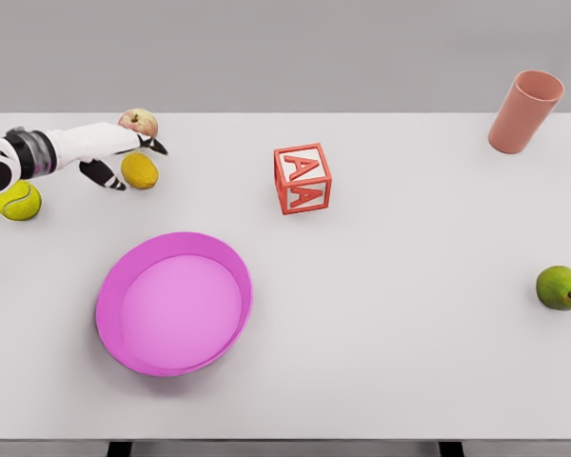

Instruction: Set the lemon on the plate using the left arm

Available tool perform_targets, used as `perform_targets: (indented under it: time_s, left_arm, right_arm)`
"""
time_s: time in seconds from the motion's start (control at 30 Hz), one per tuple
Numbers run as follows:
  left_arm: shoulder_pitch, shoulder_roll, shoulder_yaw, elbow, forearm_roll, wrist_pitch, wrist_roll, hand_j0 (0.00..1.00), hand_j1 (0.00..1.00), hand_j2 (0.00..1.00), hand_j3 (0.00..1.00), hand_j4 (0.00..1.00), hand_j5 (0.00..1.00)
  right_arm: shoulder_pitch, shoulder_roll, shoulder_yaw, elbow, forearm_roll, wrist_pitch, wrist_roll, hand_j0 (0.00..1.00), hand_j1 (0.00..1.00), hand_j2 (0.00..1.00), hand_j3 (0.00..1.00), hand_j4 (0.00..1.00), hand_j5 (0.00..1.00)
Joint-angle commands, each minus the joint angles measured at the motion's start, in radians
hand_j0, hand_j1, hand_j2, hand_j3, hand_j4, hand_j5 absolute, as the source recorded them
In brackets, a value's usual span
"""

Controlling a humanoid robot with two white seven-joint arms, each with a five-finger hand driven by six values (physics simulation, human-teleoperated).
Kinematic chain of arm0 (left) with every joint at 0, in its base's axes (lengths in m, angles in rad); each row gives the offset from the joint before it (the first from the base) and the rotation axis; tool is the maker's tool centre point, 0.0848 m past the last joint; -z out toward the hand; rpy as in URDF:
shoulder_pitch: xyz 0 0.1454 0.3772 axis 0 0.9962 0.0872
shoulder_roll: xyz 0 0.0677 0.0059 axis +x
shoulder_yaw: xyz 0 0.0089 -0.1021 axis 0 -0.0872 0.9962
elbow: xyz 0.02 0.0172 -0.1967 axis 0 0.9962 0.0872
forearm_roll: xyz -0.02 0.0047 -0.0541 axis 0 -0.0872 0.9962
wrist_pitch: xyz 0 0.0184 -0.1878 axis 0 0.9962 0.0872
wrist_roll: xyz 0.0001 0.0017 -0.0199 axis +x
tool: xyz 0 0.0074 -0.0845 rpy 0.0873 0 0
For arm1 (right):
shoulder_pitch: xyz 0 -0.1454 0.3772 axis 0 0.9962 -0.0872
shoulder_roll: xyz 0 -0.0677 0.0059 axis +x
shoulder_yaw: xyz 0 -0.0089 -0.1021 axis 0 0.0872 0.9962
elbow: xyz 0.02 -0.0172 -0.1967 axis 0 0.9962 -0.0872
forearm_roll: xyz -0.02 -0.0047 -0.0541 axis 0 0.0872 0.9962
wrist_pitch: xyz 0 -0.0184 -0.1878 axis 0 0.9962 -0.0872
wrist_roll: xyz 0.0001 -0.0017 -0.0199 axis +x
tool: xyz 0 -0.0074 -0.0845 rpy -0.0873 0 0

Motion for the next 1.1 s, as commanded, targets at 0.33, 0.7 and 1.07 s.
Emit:
perform_targets:
  time_s: [0.33,0.7,1.07]
  left_arm:
    - [-0.011,-0.026,0.002,0.031,-0.042,0.003,0.0,0.86,0.86,0.86,0.86,0.86,0.86]
    - [-0.025,-0.032,0.0,0.076,-0.056,0.003,0.0,0.85,0.85,0.85,0.85,0.85,0.85]
    - [-0.025,-0.033,-0.001,0.079,-0.054,0.003,0.0,0.73,0.73,0.73,0.73,0.73,0.73]
  right_arm:
    - [0.0,0.0,0.0,0.001,0.0,0.0,0.0,1.0,1.0,1.0,1.0,1.0,1.0]
    - [0.0,0.0,0.0,0.001,0.0,0.0,0.0,1.0,1.0,1.0,1.0,1.0,1.0]
    - [0.0,0.0,0.0,0.001,0.0,0.0,0.0,1.0,1.0,1.0,1.0,1.0,1.0]
